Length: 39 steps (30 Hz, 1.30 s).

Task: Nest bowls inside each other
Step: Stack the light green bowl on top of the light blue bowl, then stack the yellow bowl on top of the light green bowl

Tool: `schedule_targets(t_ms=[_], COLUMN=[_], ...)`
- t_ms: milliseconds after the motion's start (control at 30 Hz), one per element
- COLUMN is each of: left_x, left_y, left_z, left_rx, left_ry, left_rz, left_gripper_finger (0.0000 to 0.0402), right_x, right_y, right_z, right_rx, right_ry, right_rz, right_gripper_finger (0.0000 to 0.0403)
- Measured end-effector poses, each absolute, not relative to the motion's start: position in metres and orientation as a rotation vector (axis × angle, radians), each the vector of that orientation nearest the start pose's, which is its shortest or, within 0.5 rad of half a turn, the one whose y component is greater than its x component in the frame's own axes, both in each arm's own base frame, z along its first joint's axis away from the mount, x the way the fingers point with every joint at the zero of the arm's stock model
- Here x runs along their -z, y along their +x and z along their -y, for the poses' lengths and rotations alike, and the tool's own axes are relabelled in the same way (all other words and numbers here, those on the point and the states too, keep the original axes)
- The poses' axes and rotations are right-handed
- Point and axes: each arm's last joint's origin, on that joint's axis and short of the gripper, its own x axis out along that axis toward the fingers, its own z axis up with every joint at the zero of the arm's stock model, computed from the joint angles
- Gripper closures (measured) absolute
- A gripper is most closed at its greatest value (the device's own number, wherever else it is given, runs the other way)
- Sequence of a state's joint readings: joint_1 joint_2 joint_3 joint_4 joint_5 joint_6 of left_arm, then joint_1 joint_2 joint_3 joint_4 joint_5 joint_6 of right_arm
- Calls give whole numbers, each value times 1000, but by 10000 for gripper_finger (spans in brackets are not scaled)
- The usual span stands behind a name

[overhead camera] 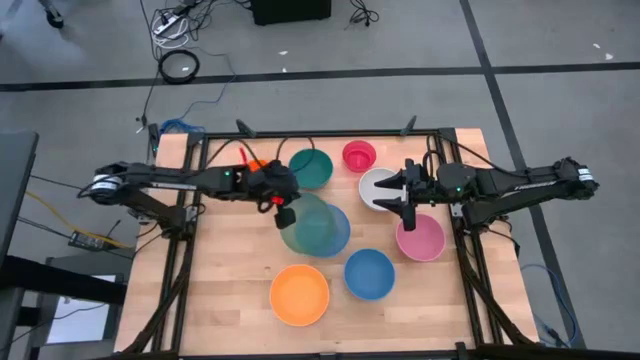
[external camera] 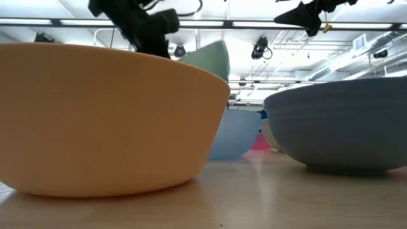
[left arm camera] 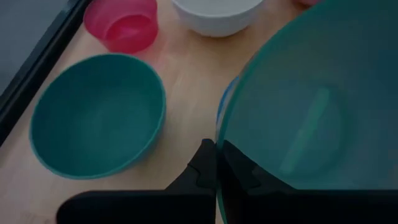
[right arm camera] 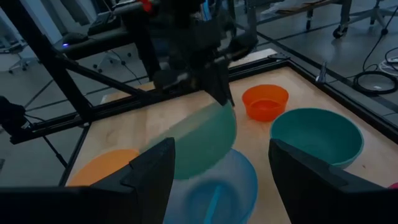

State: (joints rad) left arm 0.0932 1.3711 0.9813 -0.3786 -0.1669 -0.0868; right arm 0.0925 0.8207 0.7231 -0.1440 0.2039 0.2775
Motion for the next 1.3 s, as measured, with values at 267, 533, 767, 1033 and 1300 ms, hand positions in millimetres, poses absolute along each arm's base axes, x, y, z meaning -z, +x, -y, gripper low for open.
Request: schedule_targets(t_ms=[267,533,767,1033,1300], left_x=[-248,-249,-252,-252,-282], left_y=[299,300,301,301,286], left_z=[-39,-41,-40,-39,-30], left_rx=[-256,-282,-246,-220,-207], left_ry=[-92,-136,-153,-212,-180], left_rz=[-721,-699,-692,-708,-669], left_gripper_finger=[391,305,281,281,280], right_x=[-309,-309,-308,-305,-276], right_y=[183,183,182,182,172], right_z=[-11,-12,-11,-12,-30], right_rx=[133,127,131,135,118], right_ry=[245,246,254,271,391], right_rz=[-224,-225,-244,-270,-586], right_gripper_finger=[156,156,156,156,160])
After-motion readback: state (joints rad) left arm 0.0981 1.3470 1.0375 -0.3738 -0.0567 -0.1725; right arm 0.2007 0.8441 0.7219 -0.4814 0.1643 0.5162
